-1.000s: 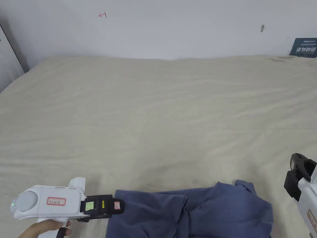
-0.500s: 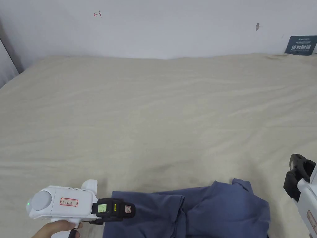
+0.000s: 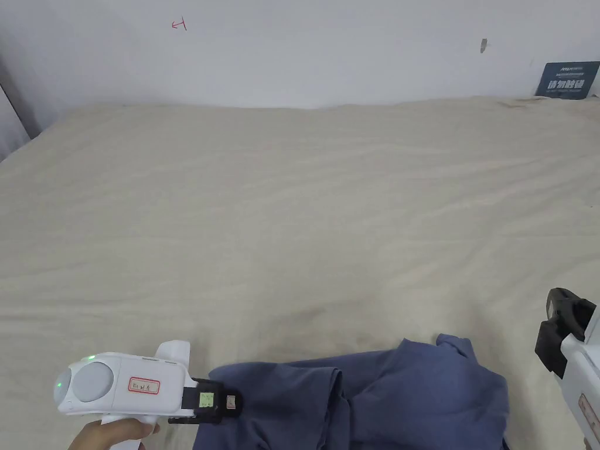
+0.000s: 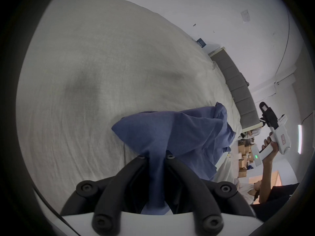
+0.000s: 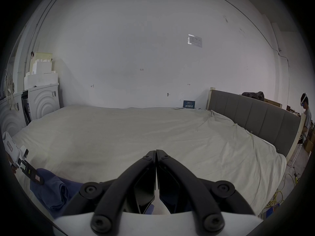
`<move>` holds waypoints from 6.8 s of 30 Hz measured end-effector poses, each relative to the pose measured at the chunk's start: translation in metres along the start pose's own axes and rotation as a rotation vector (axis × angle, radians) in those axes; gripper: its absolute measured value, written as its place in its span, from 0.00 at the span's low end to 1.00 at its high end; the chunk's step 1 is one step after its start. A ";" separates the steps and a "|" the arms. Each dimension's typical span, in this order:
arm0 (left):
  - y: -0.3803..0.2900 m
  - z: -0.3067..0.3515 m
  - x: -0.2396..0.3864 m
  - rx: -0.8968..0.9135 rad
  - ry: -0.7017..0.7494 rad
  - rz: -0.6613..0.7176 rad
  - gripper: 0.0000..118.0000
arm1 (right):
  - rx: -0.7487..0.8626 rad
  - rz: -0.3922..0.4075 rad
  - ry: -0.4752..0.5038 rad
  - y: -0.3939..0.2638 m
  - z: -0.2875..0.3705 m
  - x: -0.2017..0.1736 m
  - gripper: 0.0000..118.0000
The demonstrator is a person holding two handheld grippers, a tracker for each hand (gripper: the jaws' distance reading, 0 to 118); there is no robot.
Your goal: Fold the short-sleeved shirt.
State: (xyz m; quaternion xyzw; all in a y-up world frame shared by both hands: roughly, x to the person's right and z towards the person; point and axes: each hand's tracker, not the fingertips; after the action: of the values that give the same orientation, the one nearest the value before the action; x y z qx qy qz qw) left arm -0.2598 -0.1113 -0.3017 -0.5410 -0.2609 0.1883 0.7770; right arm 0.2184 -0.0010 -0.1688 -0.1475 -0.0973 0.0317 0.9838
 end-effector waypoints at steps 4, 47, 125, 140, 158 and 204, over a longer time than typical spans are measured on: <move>0.007 0.010 0.012 -0.009 0.030 -0.011 0.07 | 0.007 -0.001 0.001 0.002 0.001 0.000 0.00; 0.054 0.000 0.169 -0.072 0.175 -0.063 0.07 | 0.034 -0.054 -0.009 -0.001 0.012 0.032 0.01; -0.071 -0.131 0.220 0.256 0.238 -0.402 0.00 | 0.029 -0.055 -0.052 -0.001 0.019 0.050 0.00; -0.083 -0.147 0.234 0.250 0.282 -0.473 0.00 | 0.020 -0.063 -0.053 -0.004 0.017 0.048 0.00; -0.090 -0.112 0.257 0.337 0.191 -0.512 0.00 | 0.040 -0.059 -0.044 0.003 0.024 0.043 0.00; -0.035 0.109 0.117 0.996 0.666 -0.334 0.00 | 0.184 -0.054 0.062 0.042 0.034 -0.044 0.00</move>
State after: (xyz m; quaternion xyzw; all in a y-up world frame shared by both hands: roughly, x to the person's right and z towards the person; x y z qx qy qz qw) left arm -0.2324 0.0247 -0.2148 -0.0950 0.0336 -0.0156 0.9948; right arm 0.1673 0.0453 -0.1572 -0.0547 -0.0672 0.0093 0.9962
